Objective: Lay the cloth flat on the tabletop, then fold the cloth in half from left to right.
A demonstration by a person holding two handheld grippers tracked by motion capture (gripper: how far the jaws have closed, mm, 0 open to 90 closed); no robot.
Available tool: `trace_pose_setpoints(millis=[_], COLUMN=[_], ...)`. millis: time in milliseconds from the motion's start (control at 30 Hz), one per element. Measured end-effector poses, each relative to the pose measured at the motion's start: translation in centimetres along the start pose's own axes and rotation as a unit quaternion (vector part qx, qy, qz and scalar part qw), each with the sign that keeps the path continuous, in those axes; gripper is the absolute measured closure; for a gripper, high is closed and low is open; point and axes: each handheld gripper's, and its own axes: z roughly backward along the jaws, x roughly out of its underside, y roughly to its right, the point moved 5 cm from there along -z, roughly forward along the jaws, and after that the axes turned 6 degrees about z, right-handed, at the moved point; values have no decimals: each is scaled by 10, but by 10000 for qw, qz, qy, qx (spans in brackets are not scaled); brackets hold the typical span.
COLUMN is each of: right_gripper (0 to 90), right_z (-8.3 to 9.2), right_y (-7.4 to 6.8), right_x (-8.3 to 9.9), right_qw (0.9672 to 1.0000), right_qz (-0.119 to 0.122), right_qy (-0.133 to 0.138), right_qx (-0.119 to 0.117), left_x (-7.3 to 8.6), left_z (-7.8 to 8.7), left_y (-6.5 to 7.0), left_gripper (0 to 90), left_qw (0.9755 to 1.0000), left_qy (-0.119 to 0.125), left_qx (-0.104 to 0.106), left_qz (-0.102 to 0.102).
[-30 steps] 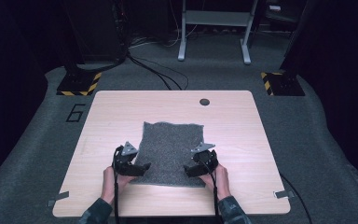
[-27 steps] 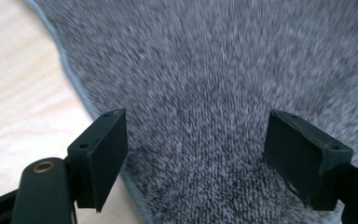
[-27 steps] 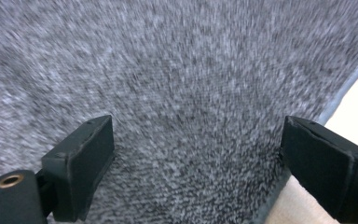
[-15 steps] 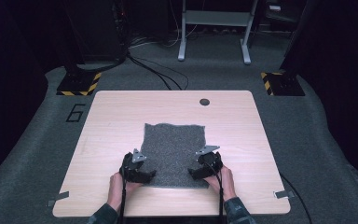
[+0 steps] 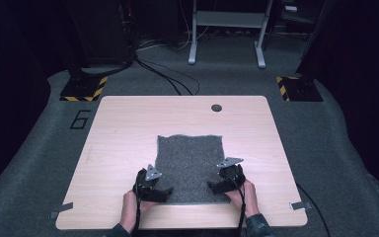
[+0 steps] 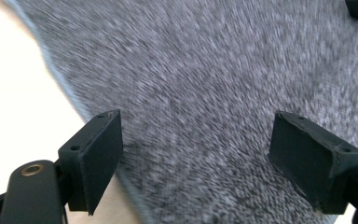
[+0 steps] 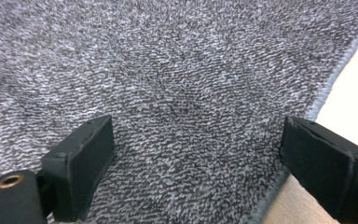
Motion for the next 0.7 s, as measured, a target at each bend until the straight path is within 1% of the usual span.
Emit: trace_pose_setpoints(millis=[33,67,100,133,167,200,233,267,300,333,367,400,433,467,500,533,567,600,667,700], right_gripper=[100,100,103,103,104,105,105,106,108,108,111,111,113,113,115,115,116,118,121,122], right_z=[5,5,10,13,14,15,15,16,15,15,12,12,8,8,4,4,1,0,-3,-4], right_y=[0,0,-4,-7,-10,-14,-14,-19,-29,-29,-41,-41,-51,-51,-61,-61,-69,-73,-81,-85], right_x=[-3,-3,-9,-11,-14,-17,-17,-20,-25,-25,-29,-29,-33,-33,-37,-37,-42,-44,-48,-50], right_qw=[9999,9999,9996,9996,9994,9993,9993,9991,9990,9990,9989,9989,9986,9986,9983,9983,9979,9978,9975,9975], right_qz=[-57,-57,-18,9,51,92,92,85,121,121,169,169,263,263,248,248,283,285,316,329], right_qy=[145,145,268,298,355,366,366,404,419,419,429,429,436,436,450,450,488,480,496,489], right_qx=[7,7,27,21,9,-6,-6,-18,-60,-60,-94,-94,-168,-168,-266,-266,-313,-352,-388,-401], left_x=[-7,-7,-15,-18,-22,-25,-25,-28,-31,-34,-36,-38,-42,-42,-45,-47,-51,-54,-58,-58], left_z=[7,7,12,14,16,17,17,17,16,15,13,11,6,6,4,1,-5,-8,-13,-13], left_y=[-9,-9,-20,-26,-33,-39,-39,-45,-51,-55,-59,-63,-70,-70,-74,-77,-83,-86,-92,-92], left_gripper=[156,157,156,156,155,154,154,154,154,154,154,154,155,155,155,155,156,156,157,156], left_qw=[9999,9999,9994,9991,9988,9987,9987,9987,9986,9983,9983,9982,9979,9979,9977,9973,9968,9962,9961,9961], left_qy=[121,121,223,239,281,277,277,247,234,232,208,196,176,176,166,188,197,226,209,209], left_qx=[-59,-59,-97,-127,-188,-198,-198,-225,-275,-278,-270,-337,-347,-347,-371,-368,-413,-441,-463,-463], left_qz=[90,90,245,320,348,384,384,382,392,456,469,458,523,523,535,603,655,717,726,726])
